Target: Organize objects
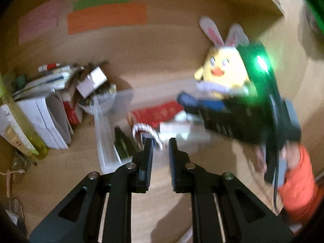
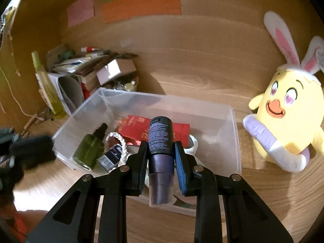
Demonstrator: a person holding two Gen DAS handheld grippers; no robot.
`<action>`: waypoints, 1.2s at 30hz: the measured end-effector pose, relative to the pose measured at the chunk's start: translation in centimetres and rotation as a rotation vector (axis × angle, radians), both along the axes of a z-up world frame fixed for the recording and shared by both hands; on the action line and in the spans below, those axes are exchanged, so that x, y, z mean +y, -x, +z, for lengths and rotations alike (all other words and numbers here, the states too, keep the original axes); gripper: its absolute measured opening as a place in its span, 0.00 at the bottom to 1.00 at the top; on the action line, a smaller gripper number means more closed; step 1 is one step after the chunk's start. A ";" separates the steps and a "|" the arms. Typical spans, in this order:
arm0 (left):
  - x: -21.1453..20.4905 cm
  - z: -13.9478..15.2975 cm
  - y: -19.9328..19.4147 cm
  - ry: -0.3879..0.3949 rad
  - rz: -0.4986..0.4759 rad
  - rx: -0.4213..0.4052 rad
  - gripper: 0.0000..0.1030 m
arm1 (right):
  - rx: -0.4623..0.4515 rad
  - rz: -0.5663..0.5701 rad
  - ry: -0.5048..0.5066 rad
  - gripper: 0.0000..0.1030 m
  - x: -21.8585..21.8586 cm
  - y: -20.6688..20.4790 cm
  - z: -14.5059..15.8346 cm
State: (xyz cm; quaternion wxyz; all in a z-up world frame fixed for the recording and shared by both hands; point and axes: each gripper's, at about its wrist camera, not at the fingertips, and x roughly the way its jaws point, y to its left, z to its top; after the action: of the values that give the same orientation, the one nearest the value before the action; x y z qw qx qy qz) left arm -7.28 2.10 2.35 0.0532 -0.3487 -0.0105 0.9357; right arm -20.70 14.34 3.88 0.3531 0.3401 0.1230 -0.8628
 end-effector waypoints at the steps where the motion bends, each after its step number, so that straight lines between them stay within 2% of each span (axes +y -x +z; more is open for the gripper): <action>1: 0.3 -0.7 -0.5 0.003 -0.017 -0.019 0.26 | -0.001 -0.004 -0.004 0.23 -0.1 0.1 -0.1; 2: 0.5 -1.2 -0.9 0.006 -0.030 -0.032 0.30 | -0.003 -0.010 -0.009 0.23 -0.2 0.3 -0.3; 9: 2.6 -4.4 -3.0 0.026 -0.130 -0.123 0.33 | -0.014 -0.026 -0.046 0.23 -0.7 0.9 -1.4; 13: 3.7 -5.9 -4.0 0.051 -0.179 -0.167 0.44 | -0.016 -0.033 -0.060 0.23 -0.8 1.1 -1.7; 17: 4.3 -7.6 -4.3 0.089 -0.185 -0.214 0.46 | -0.030 -0.040 -0.065 0.23 -0.9 1.5 -2.0; 19: 4.0 -7.7 -4.4 0.073 -0.183 -0.215 0.46 | -0.033 -0.043 -0.063 0.23 -0.9 1.6 -2.1; 21: 3.7 -7.6 -4.4 0.048 -0.178 -0.220 0.38 | -0.031 -0.048 -0.065 0.23 -0.9 1.6 -2.1; 23: 3.7 -7.6 -4.6 0.018 -0.187 -0.221 0.26 | -0.037 -0.048 -0.067 0.24 -0.9 1.7 -2.1; 25: 3.8 -7.5 -4.7 0.009 -0.191 -0.218 0.15 | -0.039 -0.053 -0.068 0.31 -0.7 1.7 -2.1; 26: 3.9 -7.5 -4.9 0.018 -0.187 -0.212 0.13 | -0.034 -0.057 -0.067 0.37 -0.6 1.6 -2.0; 28: 4.2 -7.4 -5.1 0.039 -0.175 -0.202 0.11 | -0.028 -0.059 -0.067 0.44 -0.5 1.4 -1.9; 30: 4.2 -7.3 -5.2 0.051 -0.166 -0.199 0.10 | -0.028 -0.055 -0.064 0.46 -0.5 1.2 -1.7; 32: 4.0 -7.1 -5.2 0.062 -0.147 -0.193 0.03 | -0.027 -0.050 -0.062 0.47 -0.5 1.1 -1.5; 36: 3.0 -6.0 -5.5 0.060 -0.104 -0.153 0.02 | -0.012 -0.044 -0.050 0.52 -0.3 0.6 -0.8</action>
State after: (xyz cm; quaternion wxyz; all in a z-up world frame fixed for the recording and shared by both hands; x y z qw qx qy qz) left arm -1.82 5.14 -3.64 0.0901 -0.4207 0.0317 0.9022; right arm -21.27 14.01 3.07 0.3260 0.3569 0.1347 -0.8650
